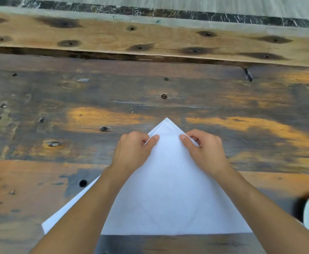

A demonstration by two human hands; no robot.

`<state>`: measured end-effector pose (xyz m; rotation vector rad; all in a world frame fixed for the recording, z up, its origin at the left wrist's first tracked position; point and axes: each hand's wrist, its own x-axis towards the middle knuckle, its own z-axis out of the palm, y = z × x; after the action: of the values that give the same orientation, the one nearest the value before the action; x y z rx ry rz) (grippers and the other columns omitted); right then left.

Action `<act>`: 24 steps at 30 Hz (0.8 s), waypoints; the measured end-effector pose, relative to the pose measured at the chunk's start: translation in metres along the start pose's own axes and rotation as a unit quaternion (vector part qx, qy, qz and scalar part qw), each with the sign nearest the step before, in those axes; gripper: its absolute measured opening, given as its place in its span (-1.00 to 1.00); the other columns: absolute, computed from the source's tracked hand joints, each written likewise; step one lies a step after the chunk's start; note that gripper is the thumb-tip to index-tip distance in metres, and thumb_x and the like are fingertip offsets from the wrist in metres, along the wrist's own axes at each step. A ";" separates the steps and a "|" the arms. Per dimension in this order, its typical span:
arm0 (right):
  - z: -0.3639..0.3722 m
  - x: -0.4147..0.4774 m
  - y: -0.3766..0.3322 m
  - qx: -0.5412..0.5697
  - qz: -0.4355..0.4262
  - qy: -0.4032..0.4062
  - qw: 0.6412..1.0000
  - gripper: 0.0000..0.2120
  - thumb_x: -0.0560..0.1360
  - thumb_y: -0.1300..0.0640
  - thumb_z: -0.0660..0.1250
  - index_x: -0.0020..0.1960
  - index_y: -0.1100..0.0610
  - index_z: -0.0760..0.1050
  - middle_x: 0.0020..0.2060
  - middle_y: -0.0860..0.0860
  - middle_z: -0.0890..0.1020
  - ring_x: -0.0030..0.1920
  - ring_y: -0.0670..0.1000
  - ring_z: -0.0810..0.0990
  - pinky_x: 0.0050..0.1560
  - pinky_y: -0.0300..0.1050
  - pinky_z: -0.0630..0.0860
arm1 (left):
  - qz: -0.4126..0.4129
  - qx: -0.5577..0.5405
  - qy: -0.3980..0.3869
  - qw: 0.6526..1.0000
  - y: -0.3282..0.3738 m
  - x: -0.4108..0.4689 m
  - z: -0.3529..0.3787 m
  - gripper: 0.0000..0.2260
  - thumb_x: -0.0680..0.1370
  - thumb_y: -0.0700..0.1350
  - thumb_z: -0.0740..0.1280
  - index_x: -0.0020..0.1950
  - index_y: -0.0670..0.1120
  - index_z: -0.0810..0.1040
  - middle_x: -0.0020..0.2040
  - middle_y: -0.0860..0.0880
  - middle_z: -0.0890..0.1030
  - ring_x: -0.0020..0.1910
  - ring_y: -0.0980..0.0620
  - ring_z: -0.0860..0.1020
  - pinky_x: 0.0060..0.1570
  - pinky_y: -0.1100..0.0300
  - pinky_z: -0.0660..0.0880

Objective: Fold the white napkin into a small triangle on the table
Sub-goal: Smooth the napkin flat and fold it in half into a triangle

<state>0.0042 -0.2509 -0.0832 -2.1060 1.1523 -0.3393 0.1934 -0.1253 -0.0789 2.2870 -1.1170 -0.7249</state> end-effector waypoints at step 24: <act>0.007 0.024 0.004 0.009 0.119 0.015 0.993 -0.64 0.47 -0.19 0.40 -0.31 0.05 0.48 -0.51 -0.20 0.53 -0.35 -0.15 0.51 -0.29 -0.44 0.35 | -0.089 0.080 0.104 0.987 0.009 0.000 0.001 -0.63 0.58 0.23 0.27 -0.25 -0.01 0.44 -0.38 0.07 0.53 -0.33 0.12 0.47 -0.40 0.21 0.20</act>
<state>0.0187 -0.2691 -0.0934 -1.9280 1.3955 -0.2685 0.1879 -0.1306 -0.0746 2.5548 -0.9109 -0.4616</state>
